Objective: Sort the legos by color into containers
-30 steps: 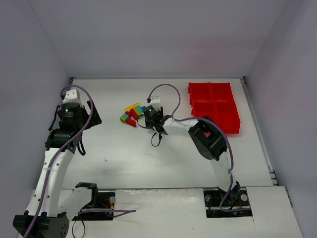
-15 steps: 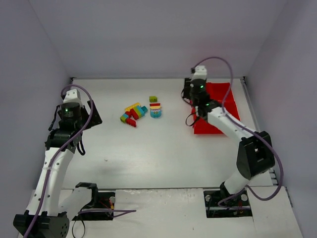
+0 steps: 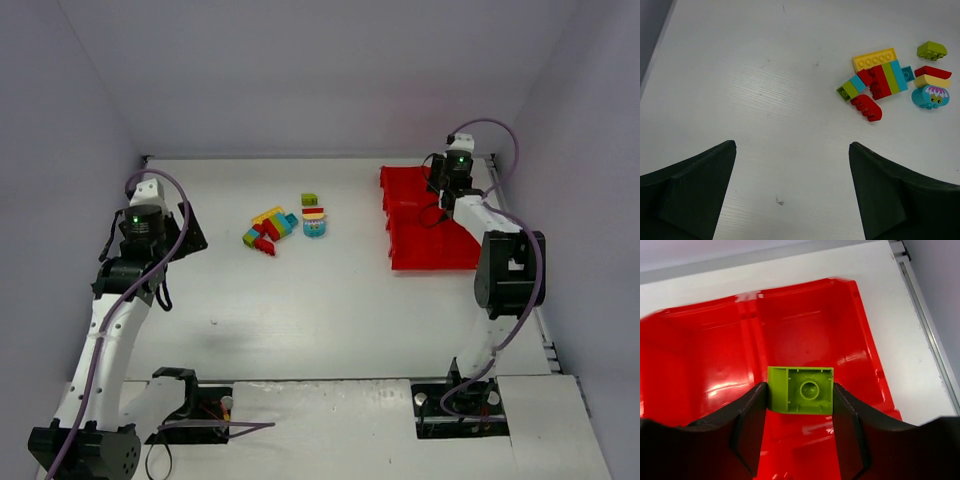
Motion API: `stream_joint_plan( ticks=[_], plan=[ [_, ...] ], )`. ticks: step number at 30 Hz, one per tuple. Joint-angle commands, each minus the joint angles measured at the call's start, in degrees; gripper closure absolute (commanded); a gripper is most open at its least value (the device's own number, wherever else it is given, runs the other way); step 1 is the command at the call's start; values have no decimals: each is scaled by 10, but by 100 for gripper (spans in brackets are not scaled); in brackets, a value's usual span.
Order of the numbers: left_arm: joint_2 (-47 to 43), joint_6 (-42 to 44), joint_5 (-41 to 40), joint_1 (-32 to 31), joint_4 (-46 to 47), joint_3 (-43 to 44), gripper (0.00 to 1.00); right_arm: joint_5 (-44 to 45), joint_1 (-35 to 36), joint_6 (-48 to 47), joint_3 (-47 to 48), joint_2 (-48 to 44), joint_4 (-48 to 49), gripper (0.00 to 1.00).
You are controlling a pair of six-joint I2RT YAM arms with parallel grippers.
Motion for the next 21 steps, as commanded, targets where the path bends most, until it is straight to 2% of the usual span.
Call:
stream_joint_plan(
  ticks=[1, 6, 9, 12, 15, 18, 21],
  plan=[
    [6, 1, 9, 4, 30, 12, 12, -19, -28, 0, 57, 25, 46, 92],
    [12, 0, 17, 4, 31, 12, 12, -32, -39, -1, 112, 82, 43, 80],
    [12, -2, 23, 4, 32, 12, 12, -41, -39, -10, 144, 107, 29, 61],
    [13, -2, 25, 4, 32, 12, 12, -46, -39, -13, 162, 121, 15, 36],
    [12, -3, 27, 4, 32, 12, 12, -44, -39, -15, 163, 124, 11, 18],
    [13, -4, 32, 4, 33, 12, 12, -59, -37, -8, 163, 115, 6, 12],
    [12, -5, 34, 4, 32, 12, 12, -80, -23, 3, 149, 83, 9, 11]
  ],
)
